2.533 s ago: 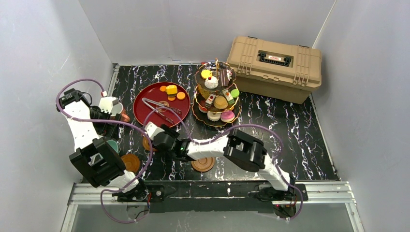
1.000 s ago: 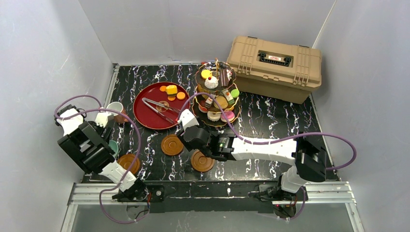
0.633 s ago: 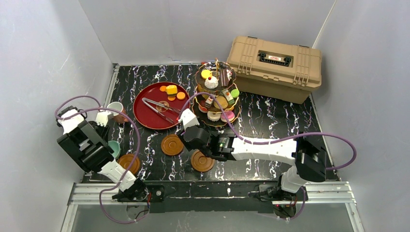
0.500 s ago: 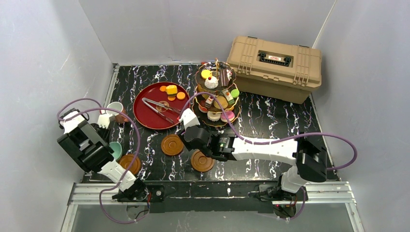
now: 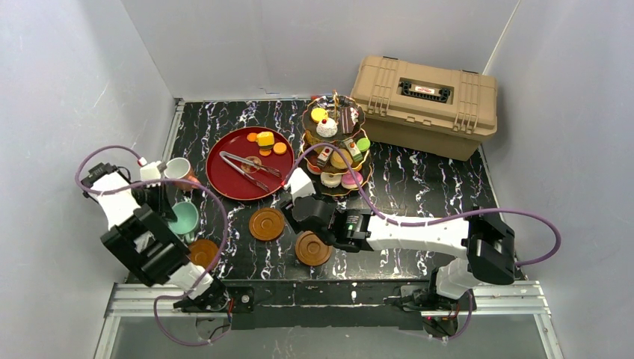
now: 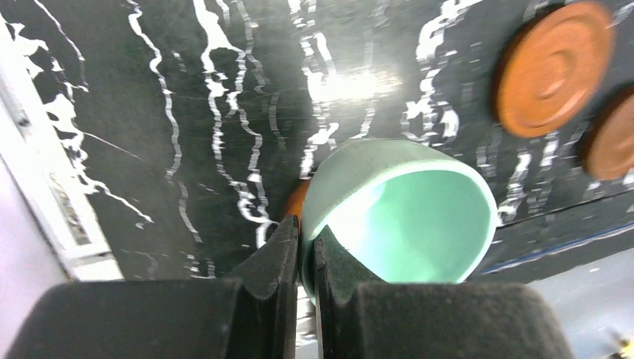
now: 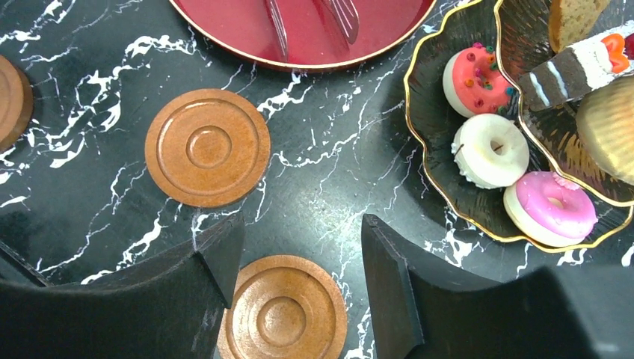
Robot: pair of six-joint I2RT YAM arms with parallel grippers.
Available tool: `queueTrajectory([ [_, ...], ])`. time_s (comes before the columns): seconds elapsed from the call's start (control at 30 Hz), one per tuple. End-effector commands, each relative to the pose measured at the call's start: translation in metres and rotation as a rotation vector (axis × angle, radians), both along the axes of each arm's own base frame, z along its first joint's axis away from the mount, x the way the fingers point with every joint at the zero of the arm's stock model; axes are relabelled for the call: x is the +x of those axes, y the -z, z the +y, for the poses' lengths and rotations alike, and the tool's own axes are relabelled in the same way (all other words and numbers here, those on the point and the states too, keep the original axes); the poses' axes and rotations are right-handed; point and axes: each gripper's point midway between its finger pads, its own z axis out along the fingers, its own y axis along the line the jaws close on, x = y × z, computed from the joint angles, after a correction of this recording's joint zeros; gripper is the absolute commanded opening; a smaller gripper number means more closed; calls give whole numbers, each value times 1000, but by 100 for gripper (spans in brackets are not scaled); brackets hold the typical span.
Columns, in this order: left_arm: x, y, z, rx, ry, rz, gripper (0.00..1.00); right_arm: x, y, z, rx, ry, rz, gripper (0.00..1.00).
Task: Serve the afternoon tea
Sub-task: Pick up the cup from the corner of the board, then place the cup on the coaster.
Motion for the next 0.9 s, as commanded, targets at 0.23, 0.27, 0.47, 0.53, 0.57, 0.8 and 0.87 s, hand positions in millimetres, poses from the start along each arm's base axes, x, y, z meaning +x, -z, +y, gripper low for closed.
queueTrajectory([
  [0.23,7,-100,-100,-203,-236,-222,0,-8,-60,45,306,-128,-81,75],
  [0.27,11,-105,-104,-211,-250,-228,0,-11,-65,49,339,-157,-98,77],
  [0.47,30,-105,-112,-168,-358,-214,0,-30,-88,75,527,-375,-279,81],
  [0.53,31,-98,-116,-163,-388,-167,0,-31,-85,86,526,-408,-307,82],
  [0.57,31,-96,-116,-165,-412,-145,0,-32,-84,92,519,-433,-324,83],
  [0.8,29,-88,-122,-198,-513,-28,0,-33,-91,123,617,-589,-355,83],
  [0.87,27,-87,-123,-199,-524,-12,0,-32,-90,130,630,-623,-363,82],
])
